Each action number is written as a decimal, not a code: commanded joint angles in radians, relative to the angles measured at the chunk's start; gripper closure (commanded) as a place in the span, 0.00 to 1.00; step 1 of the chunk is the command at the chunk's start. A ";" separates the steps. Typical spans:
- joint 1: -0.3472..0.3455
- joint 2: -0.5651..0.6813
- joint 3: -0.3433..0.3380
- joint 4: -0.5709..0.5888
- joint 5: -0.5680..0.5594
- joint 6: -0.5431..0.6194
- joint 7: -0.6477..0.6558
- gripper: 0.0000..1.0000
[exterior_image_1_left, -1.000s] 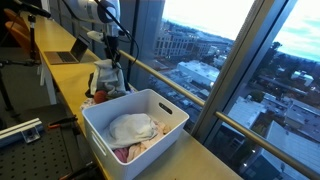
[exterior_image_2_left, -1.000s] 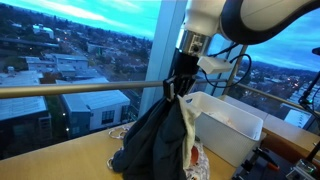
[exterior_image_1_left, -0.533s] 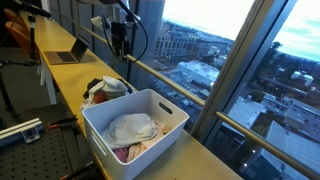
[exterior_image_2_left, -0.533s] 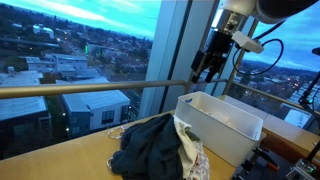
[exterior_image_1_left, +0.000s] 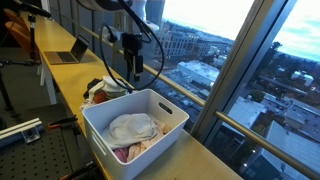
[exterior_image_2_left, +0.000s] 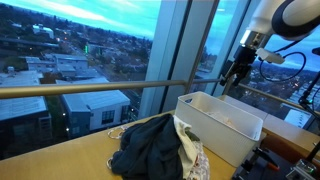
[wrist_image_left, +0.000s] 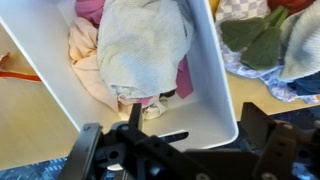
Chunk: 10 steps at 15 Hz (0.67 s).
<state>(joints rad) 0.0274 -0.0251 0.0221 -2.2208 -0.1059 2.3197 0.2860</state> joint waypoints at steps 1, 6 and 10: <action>-0.036 0.080 -0.031 -0.017 0.007 0.087 -0.072 0.00; -0.056 0.289 -0.049 0.024 0.022 0.196 -0.146 0.00; -0.043 0.477 -0.058 0.083 0.002 0.266 -0.150 0.00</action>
<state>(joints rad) -0.0276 0.3210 -0.0236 -2.2105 -0.1060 2.5445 0.1624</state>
